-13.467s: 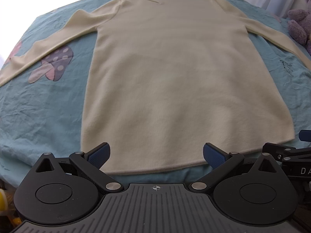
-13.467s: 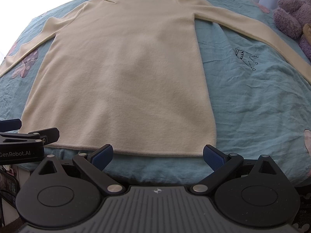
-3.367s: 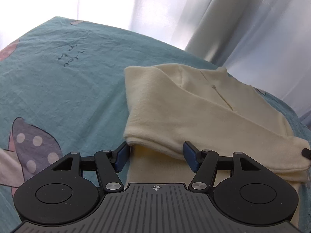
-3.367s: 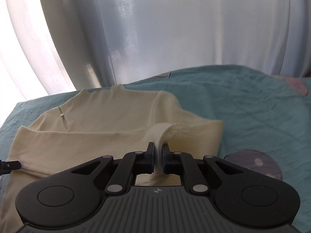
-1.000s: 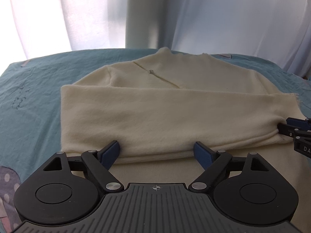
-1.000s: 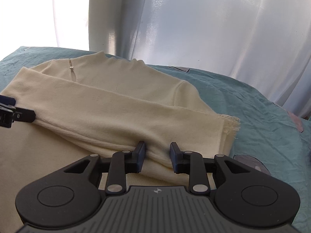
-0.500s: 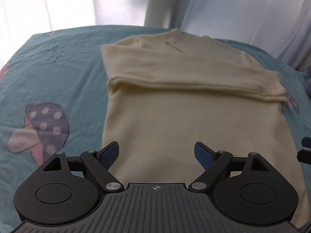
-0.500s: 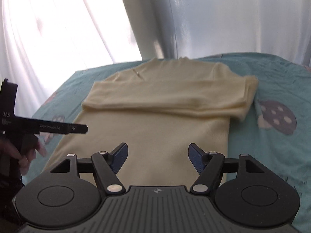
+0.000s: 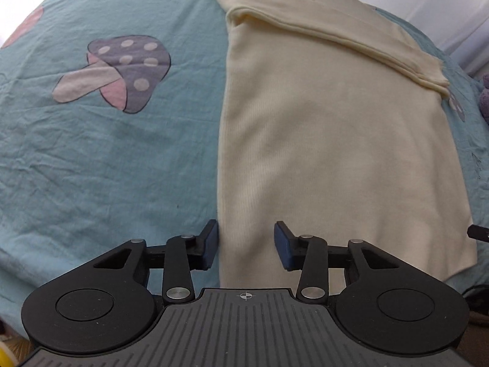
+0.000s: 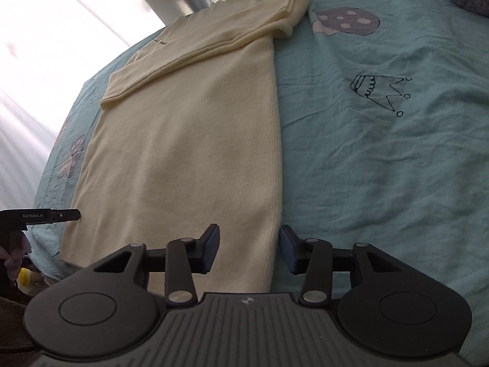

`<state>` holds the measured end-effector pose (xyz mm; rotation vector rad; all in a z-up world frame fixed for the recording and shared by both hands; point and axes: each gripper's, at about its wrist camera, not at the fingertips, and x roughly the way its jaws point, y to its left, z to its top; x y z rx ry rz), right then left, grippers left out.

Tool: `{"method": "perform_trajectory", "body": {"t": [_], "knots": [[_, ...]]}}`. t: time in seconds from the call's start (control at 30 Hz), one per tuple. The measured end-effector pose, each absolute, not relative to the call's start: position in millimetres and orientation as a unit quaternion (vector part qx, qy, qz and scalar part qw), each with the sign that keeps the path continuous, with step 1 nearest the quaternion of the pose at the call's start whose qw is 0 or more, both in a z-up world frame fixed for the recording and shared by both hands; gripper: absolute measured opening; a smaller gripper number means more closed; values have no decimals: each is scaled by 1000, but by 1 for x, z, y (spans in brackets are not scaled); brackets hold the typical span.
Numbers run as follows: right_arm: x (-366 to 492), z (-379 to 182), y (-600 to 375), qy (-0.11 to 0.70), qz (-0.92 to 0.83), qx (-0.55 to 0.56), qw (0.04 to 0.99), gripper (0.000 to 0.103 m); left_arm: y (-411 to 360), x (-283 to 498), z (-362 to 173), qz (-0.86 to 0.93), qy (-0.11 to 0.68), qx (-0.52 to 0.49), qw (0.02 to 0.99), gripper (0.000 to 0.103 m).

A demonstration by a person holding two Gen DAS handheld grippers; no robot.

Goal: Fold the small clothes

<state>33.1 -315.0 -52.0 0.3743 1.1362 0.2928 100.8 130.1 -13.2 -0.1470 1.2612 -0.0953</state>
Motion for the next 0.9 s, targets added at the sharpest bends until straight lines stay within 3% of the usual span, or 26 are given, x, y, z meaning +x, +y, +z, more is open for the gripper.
{"method": "perform_trajectory", "body": {"t": [0.17,0.23,0.43,0.63,0.9], "knots": [[32,-57,-318,545,162,214,794,32,140,89,-18,-79,614,-112,778,13],[32,-61,-319,549,169,227,786,27,140,86,-19,-88,618,-113,773,10],[33,-66,-322,556,183,255,769,7,150,83,-11,-114,608,-156,770,8],[45,-52,-336,510,205,304,778,6,159,106,27,-144,536,-209,805,8],[123,-21,-340,412,179,293,844,6,151,191,59,-82,439,-160,880,8]]}}
